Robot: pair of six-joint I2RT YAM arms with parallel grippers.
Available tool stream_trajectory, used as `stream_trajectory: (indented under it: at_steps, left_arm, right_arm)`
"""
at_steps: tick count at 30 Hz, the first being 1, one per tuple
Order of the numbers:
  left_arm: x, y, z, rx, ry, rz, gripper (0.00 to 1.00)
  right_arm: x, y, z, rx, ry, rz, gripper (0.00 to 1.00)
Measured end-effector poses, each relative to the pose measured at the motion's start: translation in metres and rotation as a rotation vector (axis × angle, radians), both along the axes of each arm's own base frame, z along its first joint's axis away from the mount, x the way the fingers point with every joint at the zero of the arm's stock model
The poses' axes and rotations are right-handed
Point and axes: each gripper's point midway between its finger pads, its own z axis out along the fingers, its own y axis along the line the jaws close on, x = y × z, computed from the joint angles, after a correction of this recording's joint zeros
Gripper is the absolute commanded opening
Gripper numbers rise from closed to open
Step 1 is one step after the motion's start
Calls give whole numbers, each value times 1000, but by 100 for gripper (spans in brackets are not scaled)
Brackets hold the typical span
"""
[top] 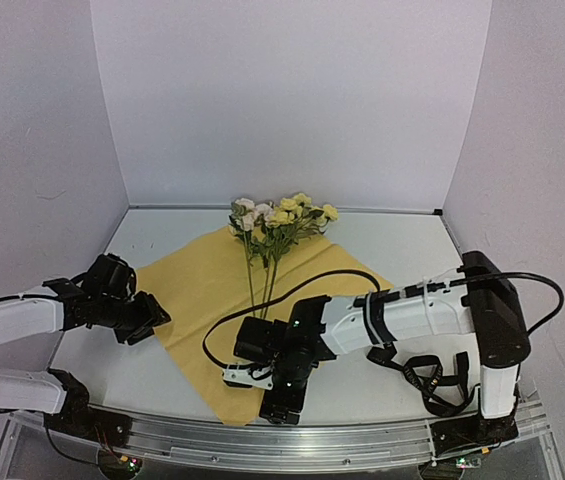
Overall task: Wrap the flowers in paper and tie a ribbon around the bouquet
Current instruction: Pick up the bottom corner of the flattened wrapping paper from the center of the board.
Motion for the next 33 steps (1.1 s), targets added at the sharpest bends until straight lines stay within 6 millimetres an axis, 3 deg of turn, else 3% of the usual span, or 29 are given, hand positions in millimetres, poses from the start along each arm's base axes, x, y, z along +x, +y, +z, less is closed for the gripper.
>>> stream_trajectory:
  at_steps: [5, 8, 15, 23, 28, 33]
  left_arm:
    - [-2, -2, -1, 10, 2, -4, 56]
    - [-3, -3, -4, 18, 12, -10, 56]
    - [-5, -5, -11, 34, 37, -19, 56]
    - [0, -8, -4, 24, 18, -25, 55]
    - [-3, -13, -3, 10, 17, -48, 55]
    - [-8, -26, 3, -48, 22, -72, 56]
  right_arm:
    - [11, 3, -26, -39, -86, 43, 86]
    - [15, 7, -30, -38, -113, 57, 83]
    - [25, 30, -30, 20, -155, 70, 55]
    - [37, 37, -30, 57, -143, 11, 24]
    - [47, 36, -30, 63, -121, -33, 14]
    - [50, 32, -30, 59, -90, -68, 11]
